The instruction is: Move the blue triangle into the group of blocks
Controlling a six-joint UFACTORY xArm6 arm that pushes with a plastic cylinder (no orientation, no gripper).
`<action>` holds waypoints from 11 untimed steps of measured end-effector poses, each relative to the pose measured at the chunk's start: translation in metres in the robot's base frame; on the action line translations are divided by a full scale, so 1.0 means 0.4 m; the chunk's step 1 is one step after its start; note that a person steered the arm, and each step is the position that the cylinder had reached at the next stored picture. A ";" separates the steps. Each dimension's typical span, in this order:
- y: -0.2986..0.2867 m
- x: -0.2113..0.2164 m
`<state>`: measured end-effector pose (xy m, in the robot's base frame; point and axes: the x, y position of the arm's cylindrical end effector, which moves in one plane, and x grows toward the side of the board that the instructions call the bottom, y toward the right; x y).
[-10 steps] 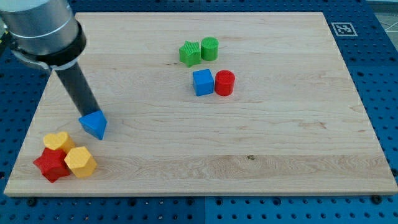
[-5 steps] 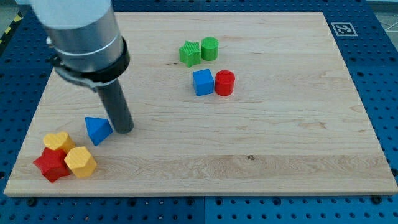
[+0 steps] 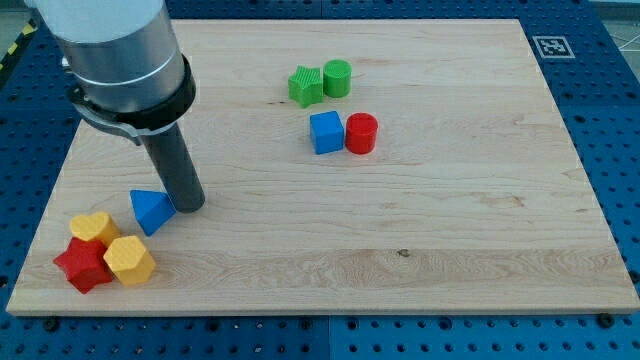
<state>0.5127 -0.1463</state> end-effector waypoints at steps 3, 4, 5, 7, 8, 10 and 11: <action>-0.008 -0.057; -0.048 -0.058; -0.064 -0.043; -0.066 0.025; -0.066 0.035; -0.103 0.052; -0.104 0.052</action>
